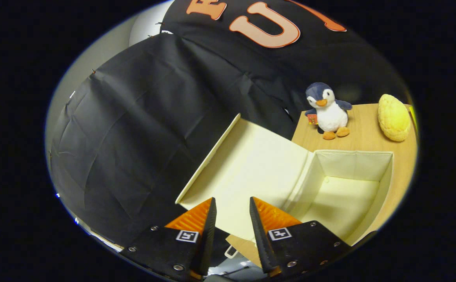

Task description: Open the storage box then place both shoes into the box .Put the left shoe in first, then the right shoe, with the right side of both shoes facing outward in a uniform manner.

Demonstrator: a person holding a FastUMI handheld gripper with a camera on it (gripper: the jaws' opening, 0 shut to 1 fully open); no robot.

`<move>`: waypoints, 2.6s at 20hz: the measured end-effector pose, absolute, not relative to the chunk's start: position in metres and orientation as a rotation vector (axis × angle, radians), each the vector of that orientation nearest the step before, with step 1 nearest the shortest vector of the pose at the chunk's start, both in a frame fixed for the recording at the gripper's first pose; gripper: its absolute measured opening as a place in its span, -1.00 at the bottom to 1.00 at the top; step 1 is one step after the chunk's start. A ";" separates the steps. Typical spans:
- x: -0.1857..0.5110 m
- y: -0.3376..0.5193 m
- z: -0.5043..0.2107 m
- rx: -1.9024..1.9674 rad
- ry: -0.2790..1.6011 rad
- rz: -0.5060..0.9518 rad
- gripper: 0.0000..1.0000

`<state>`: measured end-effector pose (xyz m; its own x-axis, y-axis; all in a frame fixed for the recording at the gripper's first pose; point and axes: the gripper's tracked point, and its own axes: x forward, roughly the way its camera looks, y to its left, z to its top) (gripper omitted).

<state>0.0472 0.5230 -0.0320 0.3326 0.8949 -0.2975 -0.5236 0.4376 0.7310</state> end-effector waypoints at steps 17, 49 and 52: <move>0.069 0.184 -0.152 0.265 0.776 0.427 0.92; 0.119 0.098 -0.360 0.331 1.078 0.144 -0.93; 0.117 0.103 -0.335 0.333 1.057 0.155 -0.95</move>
